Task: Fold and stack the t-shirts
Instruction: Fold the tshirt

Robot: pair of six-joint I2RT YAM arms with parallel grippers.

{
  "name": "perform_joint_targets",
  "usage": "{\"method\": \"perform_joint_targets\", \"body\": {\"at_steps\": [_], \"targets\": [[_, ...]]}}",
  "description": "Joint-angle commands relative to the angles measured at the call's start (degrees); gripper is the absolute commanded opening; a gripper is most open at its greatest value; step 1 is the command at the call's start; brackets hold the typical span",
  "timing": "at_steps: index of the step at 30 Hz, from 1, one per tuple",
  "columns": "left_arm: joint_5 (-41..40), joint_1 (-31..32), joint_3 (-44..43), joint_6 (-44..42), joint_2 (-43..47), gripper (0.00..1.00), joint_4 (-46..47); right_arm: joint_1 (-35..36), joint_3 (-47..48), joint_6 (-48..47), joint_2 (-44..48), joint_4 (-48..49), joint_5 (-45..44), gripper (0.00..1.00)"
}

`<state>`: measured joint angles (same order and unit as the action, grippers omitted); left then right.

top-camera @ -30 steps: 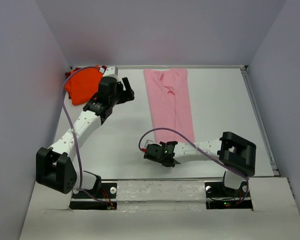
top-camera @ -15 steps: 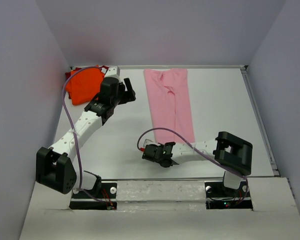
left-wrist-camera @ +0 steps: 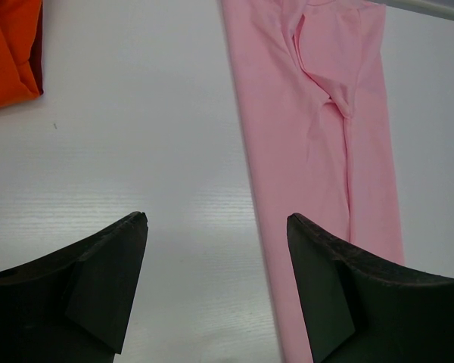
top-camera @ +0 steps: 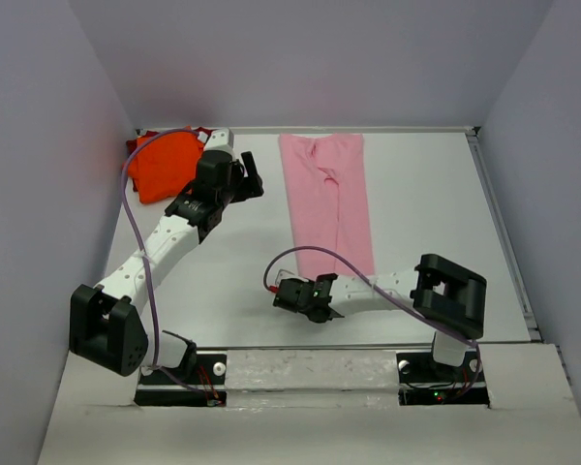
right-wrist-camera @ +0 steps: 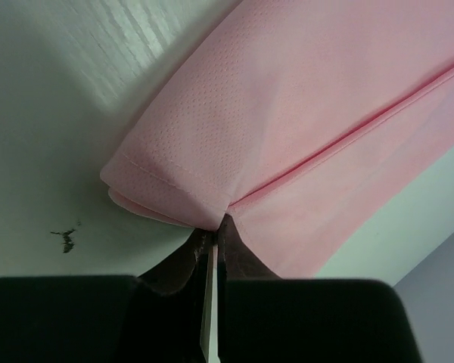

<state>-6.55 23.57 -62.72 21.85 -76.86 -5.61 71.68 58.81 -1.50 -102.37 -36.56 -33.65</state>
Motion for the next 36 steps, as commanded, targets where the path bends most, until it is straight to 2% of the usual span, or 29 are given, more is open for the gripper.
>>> {"method": "perform_joint_targets", "body": {"at_steps": [1,13,22,26,32,36], "targets": [[-1.3,0.2,-1.6,-1.0,1.4,0.84,0.7,0.3,4.2,4.8,1.3,-3.2,6.4,0.00],[-2.8,0.2,-1.9,-1.3,1.7,0.84,0.2,10.2,8.0,13.8,4.3,-11.1,8.2,0.00],[-3.4,0.2,-2.3,-1.7,1.7,0.84,-0.2,10.2,17.5,15.1,5.9,-20.4,-7.4,0.00],[-4.4,0.2,-1.8,-1.6,2.9,0.84,0.1,8.8,22.4,12.0,5.4,-22.2,-10.2,0.00],[-4.4,0.2,-1.9,-1.7,3.1,0.84,0.1,5.3,24.7,8.0,5.1,-23.0,-14.2,0.00],[-4.4,0.2,-2.1,-1.7,3.2,0.84,0.0,1.6,25.2,2.8,5.2,-19.3,-14.6,0.00]]}}
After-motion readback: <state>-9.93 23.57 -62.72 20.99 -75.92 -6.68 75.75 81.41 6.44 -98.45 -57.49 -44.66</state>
